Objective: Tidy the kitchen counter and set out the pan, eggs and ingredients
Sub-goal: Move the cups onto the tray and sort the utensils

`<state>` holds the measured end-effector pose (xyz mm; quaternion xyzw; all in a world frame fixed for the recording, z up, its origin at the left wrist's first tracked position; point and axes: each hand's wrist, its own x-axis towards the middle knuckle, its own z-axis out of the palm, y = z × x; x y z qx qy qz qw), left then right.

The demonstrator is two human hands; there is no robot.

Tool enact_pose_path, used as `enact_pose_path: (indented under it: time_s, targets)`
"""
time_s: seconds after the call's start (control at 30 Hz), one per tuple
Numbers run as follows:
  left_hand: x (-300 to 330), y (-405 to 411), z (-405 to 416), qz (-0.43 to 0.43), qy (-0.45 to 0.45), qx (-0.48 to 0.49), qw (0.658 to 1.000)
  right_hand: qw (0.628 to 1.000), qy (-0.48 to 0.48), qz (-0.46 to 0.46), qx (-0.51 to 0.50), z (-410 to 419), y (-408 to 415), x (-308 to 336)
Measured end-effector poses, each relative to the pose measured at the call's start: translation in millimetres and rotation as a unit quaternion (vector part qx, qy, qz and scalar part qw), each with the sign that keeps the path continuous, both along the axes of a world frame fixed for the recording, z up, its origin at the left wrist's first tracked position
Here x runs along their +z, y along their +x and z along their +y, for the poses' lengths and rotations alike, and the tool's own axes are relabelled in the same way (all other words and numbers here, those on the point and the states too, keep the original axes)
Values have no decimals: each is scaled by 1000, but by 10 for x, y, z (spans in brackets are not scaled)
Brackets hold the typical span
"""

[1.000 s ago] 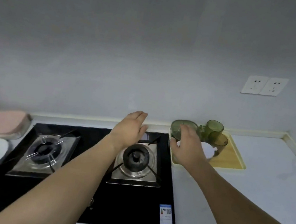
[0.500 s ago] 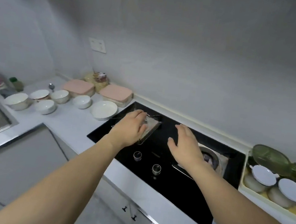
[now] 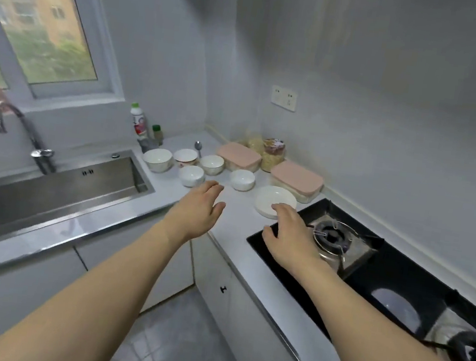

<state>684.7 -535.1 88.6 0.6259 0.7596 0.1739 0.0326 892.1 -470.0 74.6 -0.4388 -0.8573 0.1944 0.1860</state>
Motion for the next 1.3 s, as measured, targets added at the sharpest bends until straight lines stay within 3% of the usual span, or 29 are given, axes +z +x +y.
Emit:
enact_pose_path:
  time_s: [0.23,0.47,1.3]
  targets:
    - [-165,-1082,-93,-16,-20,40,999,999,-27,-6,35,59,-1062,-113]
    - [-360,-1637,91,-32,-28,52,998,997,-45,-28,47,302,-1646,-184]
    - [-352,-3279,2378,-43,-75,124,989,992,-110,14,58,2811,-3313,-360]
